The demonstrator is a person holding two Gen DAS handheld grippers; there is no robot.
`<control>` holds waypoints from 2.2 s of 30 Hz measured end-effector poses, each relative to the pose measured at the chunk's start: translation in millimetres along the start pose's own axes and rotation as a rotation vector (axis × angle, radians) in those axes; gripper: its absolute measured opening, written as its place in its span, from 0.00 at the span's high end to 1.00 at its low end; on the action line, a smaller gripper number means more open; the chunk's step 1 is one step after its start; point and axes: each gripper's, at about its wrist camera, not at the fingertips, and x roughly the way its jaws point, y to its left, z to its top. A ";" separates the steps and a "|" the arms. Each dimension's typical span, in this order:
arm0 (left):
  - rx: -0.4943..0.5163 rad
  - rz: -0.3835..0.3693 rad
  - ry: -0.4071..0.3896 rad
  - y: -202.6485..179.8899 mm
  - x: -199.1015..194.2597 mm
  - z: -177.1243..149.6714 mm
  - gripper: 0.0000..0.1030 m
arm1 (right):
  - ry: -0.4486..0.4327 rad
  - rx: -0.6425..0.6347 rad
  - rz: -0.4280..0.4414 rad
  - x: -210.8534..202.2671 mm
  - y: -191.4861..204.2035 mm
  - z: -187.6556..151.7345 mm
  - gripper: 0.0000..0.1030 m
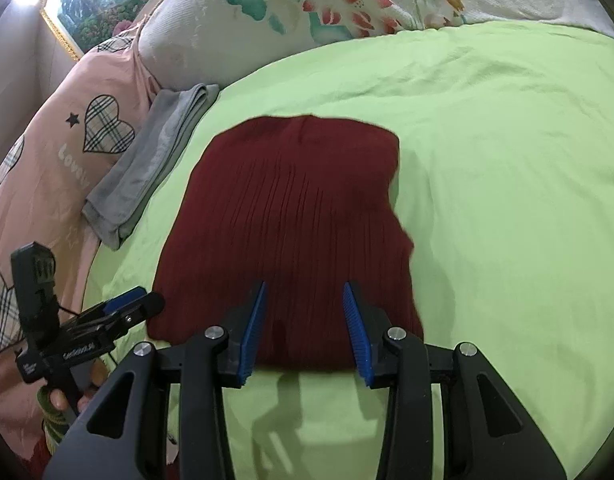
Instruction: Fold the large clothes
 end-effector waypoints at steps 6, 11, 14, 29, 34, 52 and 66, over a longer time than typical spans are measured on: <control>0.025 0.058 0.019 -3.1 11.1 -4.8 0.18 | 0.016 0.008 0.003 -9.3 -1.2 -27.3 0.55; 0.074 0.133 0.015 -8.4 21.9 -6.7 0.13 | 0.009 0.016 0.002 -12.2 -1.4 -30.3 0.55; 0.060 0.121 0.016 -1.7 22.0 -8.7 0.12 | -0.018 0.001 0.005 -13.0 -0.8 -24.2 0.55; 0.034 0.072 -0.016 7.9 -3.0 -11.2 0.11 | 0.006 0.008 -0.015 -1.5 -13.3 -14.6 0.54; 0.012 0.066 -0.020 2.9 -20.2 -22.2 0.11 | -0.033 -0.010 -0.023 -25.2 -6.5 -22.5 0.46; 0.238 0.268 0.087 -35.1 -29.6 -94.8 0.11 | 0.011 -0.087 -0.135 -47.1 -5.6 -93.1 0.24; 0.282 0.329 -0.044 -53.5 -77.3 -50.1 0.11 | -0.020 -0.185 -0.140 -64.0 16.1 -60.1 0.18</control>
